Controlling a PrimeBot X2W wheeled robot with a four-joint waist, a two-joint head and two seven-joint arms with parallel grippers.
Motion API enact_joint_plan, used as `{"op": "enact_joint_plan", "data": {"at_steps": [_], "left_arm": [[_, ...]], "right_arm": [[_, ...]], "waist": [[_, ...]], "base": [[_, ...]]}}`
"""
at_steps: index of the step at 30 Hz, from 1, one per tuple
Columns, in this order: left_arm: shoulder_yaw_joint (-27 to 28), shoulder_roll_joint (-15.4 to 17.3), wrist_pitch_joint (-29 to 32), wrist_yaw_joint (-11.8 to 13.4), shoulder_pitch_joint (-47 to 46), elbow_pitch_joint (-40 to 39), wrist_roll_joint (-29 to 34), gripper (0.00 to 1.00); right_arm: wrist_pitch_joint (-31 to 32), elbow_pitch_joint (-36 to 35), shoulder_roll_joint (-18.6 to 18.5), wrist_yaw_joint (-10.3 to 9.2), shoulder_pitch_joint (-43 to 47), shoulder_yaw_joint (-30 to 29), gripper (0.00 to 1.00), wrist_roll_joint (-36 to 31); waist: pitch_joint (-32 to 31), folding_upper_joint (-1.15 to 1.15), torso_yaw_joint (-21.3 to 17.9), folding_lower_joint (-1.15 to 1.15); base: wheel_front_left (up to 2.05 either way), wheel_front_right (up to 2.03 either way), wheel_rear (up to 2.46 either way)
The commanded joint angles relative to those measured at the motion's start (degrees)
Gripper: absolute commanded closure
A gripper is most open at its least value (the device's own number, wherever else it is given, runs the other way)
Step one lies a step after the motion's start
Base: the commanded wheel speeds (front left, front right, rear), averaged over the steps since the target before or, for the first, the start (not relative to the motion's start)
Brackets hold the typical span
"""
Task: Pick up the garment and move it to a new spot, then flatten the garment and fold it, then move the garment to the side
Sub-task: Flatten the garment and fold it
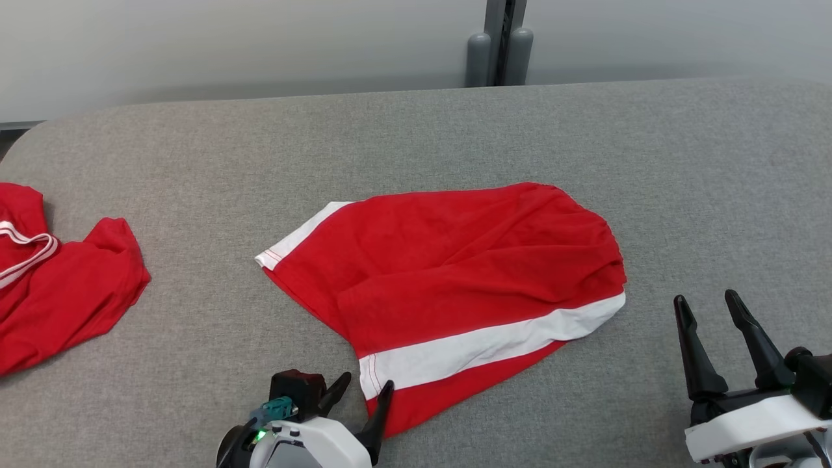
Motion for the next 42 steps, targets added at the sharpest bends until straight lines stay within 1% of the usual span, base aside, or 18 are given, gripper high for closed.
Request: {"op": "enact_joint_plan", "data": {"at_steps": [1, 5, 6, 7, 9, 12, 17, 21, 29, 34, 35, 42], "left_arm": [[0.0, 0.2, 0.0, 0.3, -1.3, 0.1, -0.5, 0.0], [-0.5, 0.2, 0.0, 0.5, -1.3, 0.7, -1.8, 0.0], [-0.6, 0.2, -0.3, 0.2, -1.3, 0.6, -2.1, 0.47], [-0.6, 0.2, -0.7, 0.1, -1.3, 0.4, -2.3, 1.0], [-0.9, 0.2, -0.2, -0.4, -1.0, 0.3, -3.0, 1.0], [-1.1, 0.5, -0.4, -0.3, -0.8, -0.2, -2.9, 1.0], [-0.3, 1.4, -1.9, 1.2, -0.8, -1.6, -2.1, 1.0], [0.2, 1.6, -2.4, 1.9, -1.3, -2.2, -2.0, 1.0], [1.3, 2.5, -3.9, 3.3, -3.3, -2.9, -1.3, 1.0], [1.5, 2.7, -4.9, 3.2, -5.1, -2.4, -1.2, 1.0], [1.5, 2.7, -4.9, 3.2, -5.1, -2.4, -1.2, 1.0], [0.8, 2.2, -6.7, 3.0, -7.1, -1.3, -1.1, 1.0]], "right_arm": [[-0.3, 0.1, -0.3, 0.1, -0.5, 0.0, 0.0, 0.3], [-0.5, 0.5, -0.4, 0.1, -0.8, -0.1, 0.0, 0.3], [-0.6, 0.6, -0.4, 0.1, -0.8, -0.2, 0.0, 0.4], [-0.6, 0.7, -0.4, 0.1, -0.9, -0.2, 0.0, 0.4], [-0.7, 0.8, -0.5, 0.1, -0.9, -0.4, 0.0, 0.3], [-0.7, 1.0, -0.5, 0.1, -1.1, -0.7, 0.0, 0.2], [-0.1, 2.0, -1.4, 0.1, -1.4, -0.4, 0.0, 0.0], [0.5, 4.3, -2.7, 0.1, -2.3, 0.8, 0.0, 0.1], [0.7, 10.5, -5.5, 0.1, -6.9, 6.4, 0.0, 1.3], [0.5, 14.7, -6.9, 0.1, -11.1, 11.3, 0.0, 2.3], [0.5, 14.7, -6.9, 0.1, -11.1, 11.3, 0.0, 2.3], [-0.1, 21.1, -8.2, 0.07, -16.2, 17.4, 0.0, 4.7]], "waist": [[0.2, 0.0, -0.3, 0.0], [0.4, 0.0, -0.7, 0.0], [0.4, 0.0, -0.8, 0.0], [0.4, 0.0, -0.8, 0.0], [0.5, 0.0, -0.8, 0.0], [0.6, 0.0, -0.6, 0.0], [0.9, 0.0, 0.1, 0.0], [1.6, 0.0, 0.8, 0.0], [4.3, 0.0, 2.2, 0.0], [6.3, 0.0, 3.2, 0.0], [6.3, 0.0, 3.2, 0.0], [7.8, 0.0, 4.4, 0.0]], "base": [[0.0, 0.0, 0.0], [0.0, 0.0, 0.0], [0.0, 0.0, 0.0], [0.0, 0.0, 0.0], [0.0, 0.0, 0.0], [0.0, 0.0, 0.0], [0.0, 0.0, 0.0], [0.0, 0.0, 0.0], [0.0, 0.0, 0.0], [0.0, 0.0, 0.0], [0.0, 0.0, 0.0], [0.0, 0.0, 0.0]]}}
